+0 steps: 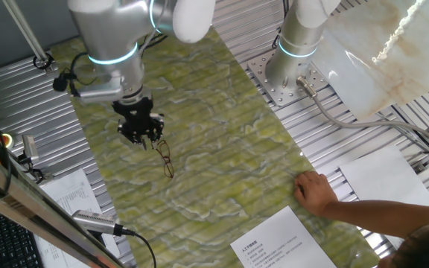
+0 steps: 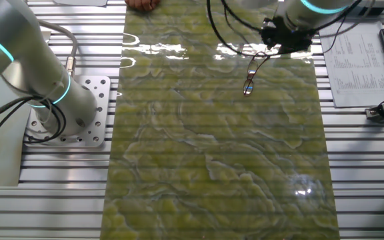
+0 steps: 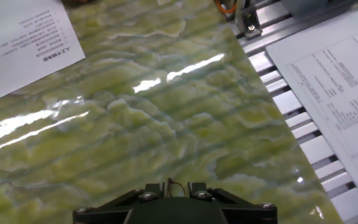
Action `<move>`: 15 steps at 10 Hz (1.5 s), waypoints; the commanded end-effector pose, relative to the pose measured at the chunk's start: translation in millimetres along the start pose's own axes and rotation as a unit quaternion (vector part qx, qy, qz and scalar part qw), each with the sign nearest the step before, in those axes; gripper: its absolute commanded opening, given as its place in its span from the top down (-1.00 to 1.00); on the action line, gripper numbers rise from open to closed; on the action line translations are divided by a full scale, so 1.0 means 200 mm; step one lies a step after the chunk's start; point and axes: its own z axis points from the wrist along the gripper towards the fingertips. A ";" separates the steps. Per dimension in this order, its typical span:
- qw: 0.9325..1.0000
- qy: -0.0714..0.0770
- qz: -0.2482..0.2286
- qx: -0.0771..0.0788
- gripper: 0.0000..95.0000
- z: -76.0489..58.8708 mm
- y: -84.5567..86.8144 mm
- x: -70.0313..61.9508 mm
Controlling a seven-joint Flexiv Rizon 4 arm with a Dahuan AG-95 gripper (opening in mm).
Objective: Unfold the leg of the glasses (with one hand)
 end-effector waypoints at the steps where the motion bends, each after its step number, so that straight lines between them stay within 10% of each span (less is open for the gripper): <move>1: 0.985 0.071 0.155 0.031 1.00 -0.04 -0.01 -0.03; 5: 0.968 0.081 0.234 0.041 1.00 -0.11 0.02 -0.03; 12: 0.972 0.079 0.219 0.041 1.00 -0.02 0.00 0.06; 15: 0.938 0.081 0.332 0.055 1.00 -0.01 0.00 0.08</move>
